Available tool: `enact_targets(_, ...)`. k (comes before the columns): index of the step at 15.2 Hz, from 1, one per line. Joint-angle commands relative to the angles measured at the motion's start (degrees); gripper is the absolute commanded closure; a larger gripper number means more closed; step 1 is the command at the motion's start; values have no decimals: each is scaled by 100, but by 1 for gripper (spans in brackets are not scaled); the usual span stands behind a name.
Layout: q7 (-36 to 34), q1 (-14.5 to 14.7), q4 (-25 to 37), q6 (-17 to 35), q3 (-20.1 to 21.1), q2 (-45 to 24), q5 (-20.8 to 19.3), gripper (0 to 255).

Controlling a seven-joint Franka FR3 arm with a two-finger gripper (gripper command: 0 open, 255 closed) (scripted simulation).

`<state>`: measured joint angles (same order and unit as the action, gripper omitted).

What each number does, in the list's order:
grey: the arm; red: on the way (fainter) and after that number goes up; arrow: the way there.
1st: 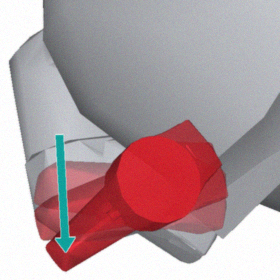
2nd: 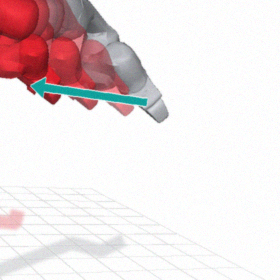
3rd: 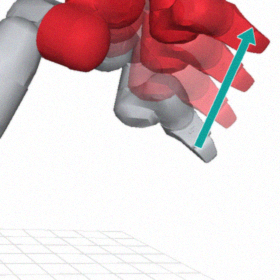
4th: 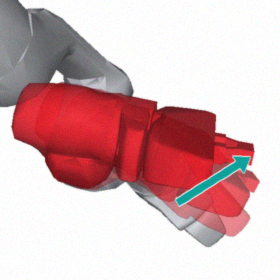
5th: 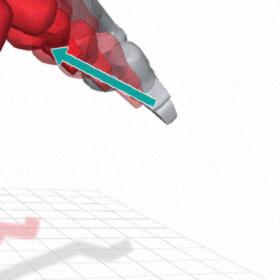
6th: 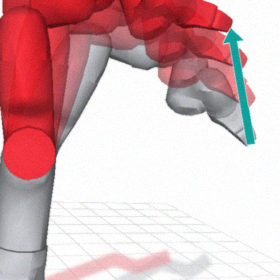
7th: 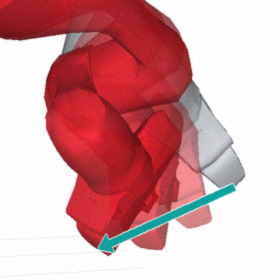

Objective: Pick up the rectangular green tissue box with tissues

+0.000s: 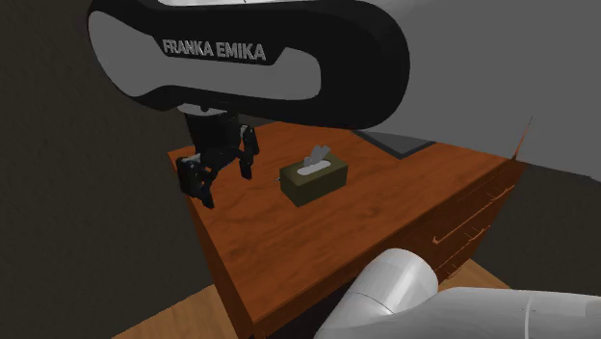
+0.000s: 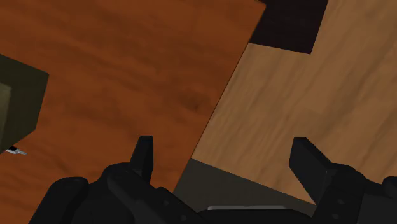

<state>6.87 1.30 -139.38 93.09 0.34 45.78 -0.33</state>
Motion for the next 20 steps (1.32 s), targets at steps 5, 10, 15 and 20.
enact_targets(5, -195, -410, -13, 563, -452, -249, 13, 0)
enact_targets(10, -403, -873, -27, 1251, -1032, -567, 102, 0)
enact_targets(15, -564, -1277, -56, 1925, -1630, -889, 281, 0)
enact_targets(20, -663, -1616, -111, 2588, -2247, -1214, 563, 0)
